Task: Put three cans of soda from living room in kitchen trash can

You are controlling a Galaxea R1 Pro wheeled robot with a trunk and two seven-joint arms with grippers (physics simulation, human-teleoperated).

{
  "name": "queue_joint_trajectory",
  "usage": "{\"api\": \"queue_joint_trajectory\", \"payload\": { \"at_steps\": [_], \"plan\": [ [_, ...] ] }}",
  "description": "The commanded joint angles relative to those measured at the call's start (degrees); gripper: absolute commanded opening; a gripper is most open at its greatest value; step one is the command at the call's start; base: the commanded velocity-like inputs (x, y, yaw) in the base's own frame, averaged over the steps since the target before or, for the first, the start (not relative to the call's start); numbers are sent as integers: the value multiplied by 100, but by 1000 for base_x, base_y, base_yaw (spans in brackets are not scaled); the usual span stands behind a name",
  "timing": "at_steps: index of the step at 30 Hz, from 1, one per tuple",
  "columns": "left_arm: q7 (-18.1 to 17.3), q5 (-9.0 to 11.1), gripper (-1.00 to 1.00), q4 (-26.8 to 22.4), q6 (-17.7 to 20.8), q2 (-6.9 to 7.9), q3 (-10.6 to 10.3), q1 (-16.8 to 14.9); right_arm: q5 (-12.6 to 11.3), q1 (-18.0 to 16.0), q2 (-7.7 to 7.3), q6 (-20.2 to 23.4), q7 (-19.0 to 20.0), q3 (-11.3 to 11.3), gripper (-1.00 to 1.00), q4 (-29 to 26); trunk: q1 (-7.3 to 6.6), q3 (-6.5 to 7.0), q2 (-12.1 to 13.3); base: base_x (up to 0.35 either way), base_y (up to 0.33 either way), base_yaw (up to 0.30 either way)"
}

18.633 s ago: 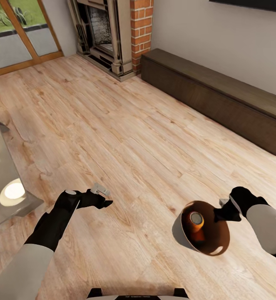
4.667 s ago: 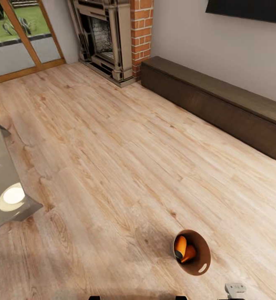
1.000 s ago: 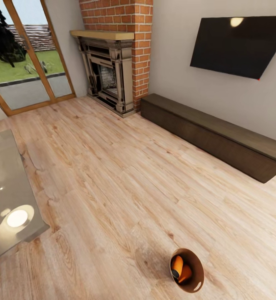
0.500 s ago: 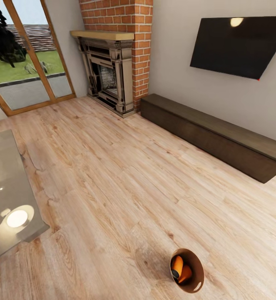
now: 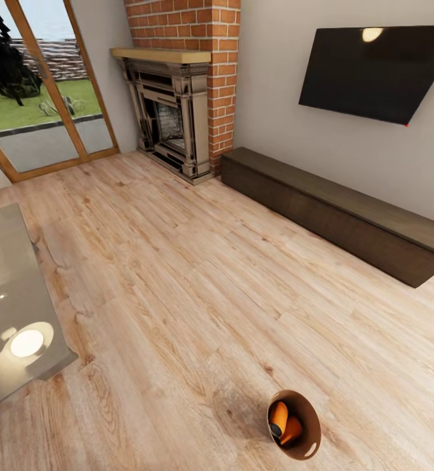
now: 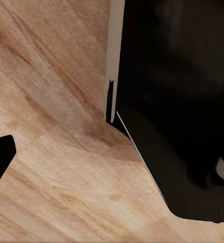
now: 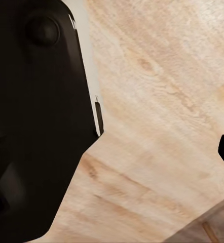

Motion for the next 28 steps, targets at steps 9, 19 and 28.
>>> {"api": "queue_joint_trajectory", "payload": {
  "at_steps": [9,19,28],
  "plan": [
    [0,0,100,0,0,-24,-3,0,-1,1,19,0,0,0,100,0,0,0,0,0,0,0],
    [0,-2,100,-1,0,-26,-3,0,1,1,21,0,0,-1,100,0,0,0,0,0,0,0],
    [0,-1,100,-3,4,-27,-2,0,2,1,20,1,0,1,100,0,0,0,0,0,0,0]
  ]
}}
